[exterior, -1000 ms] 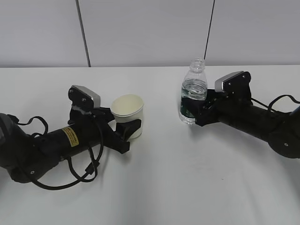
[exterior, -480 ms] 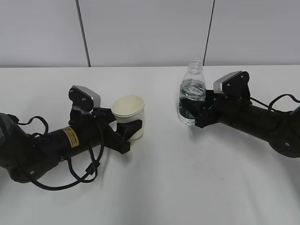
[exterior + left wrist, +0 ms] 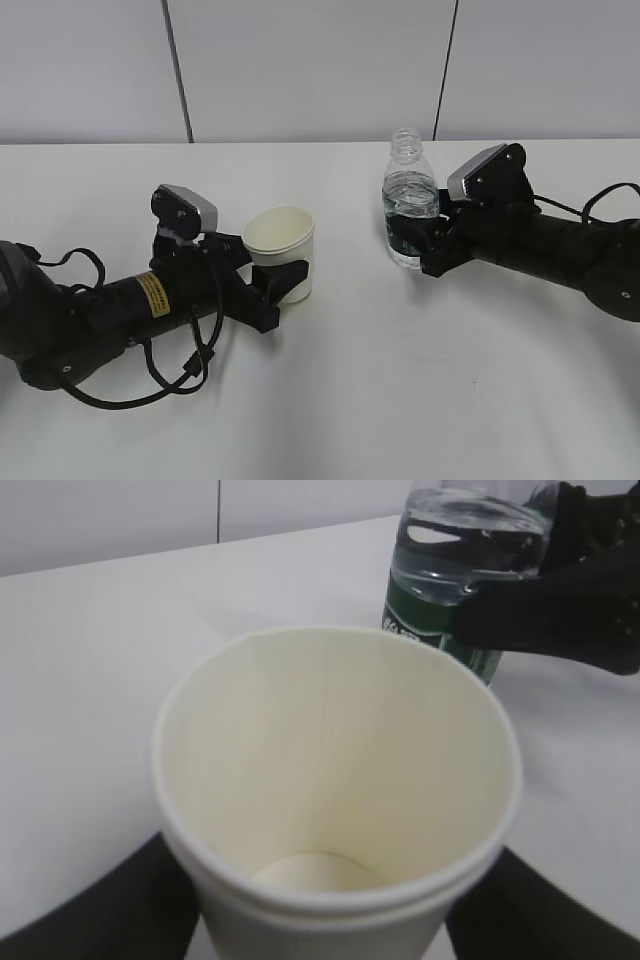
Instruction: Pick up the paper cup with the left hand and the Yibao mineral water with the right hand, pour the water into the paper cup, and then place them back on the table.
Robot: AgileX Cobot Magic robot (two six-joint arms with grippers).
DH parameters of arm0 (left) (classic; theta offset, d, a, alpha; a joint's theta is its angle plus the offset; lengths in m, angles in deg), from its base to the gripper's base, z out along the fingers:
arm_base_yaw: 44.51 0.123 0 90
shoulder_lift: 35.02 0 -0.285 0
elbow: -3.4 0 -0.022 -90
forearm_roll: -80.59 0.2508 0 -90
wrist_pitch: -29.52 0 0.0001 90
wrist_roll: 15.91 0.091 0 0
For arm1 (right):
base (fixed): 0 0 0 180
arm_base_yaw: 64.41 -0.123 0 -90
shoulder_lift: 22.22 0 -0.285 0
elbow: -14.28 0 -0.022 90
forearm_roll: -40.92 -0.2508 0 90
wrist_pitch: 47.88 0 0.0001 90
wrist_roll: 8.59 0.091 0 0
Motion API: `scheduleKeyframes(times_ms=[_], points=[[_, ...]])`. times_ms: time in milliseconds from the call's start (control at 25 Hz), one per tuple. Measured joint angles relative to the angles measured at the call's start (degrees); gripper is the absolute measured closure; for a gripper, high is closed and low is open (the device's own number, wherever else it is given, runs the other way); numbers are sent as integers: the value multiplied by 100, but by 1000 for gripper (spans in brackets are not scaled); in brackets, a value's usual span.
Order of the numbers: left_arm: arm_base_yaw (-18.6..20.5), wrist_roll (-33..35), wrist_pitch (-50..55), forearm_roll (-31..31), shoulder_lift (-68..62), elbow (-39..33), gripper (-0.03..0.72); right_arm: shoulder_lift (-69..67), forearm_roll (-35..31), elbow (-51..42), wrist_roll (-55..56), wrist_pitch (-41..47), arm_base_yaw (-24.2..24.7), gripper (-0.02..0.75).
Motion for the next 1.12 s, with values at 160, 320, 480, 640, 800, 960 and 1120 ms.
scheduleKeyframes(times_ms=[160, 320, 480, 640, 800, 960, 1120], points=[[0, -102, 0, 157, 0, 0, 248, 94, 9, -11, -135, 128, 0, 272], [0, -191, 5, 288, 0, 34, 248, 166, 86, -11, -325, 152, 0, 274], [0, -443, 4, 657, 0, 252, 255, 259, 162, -11, -476, 152, 0, 275], [0, -625, -1, 958, 0, 443, 255, 357, 206, -11, -676, 152, 0, 279], [0, -638, 4, 1074, 0, 467, 258, 424, 228, -11, -853, 152, 0, 279], [0, -651, 4, 1176, 0, 473, 263, 461, 241, -11, -1147, 152, 0, 279], [0, -680, 4, 1316, 0, 477, 265, 461, 264, -11, -1490, 152, 0, 279]])
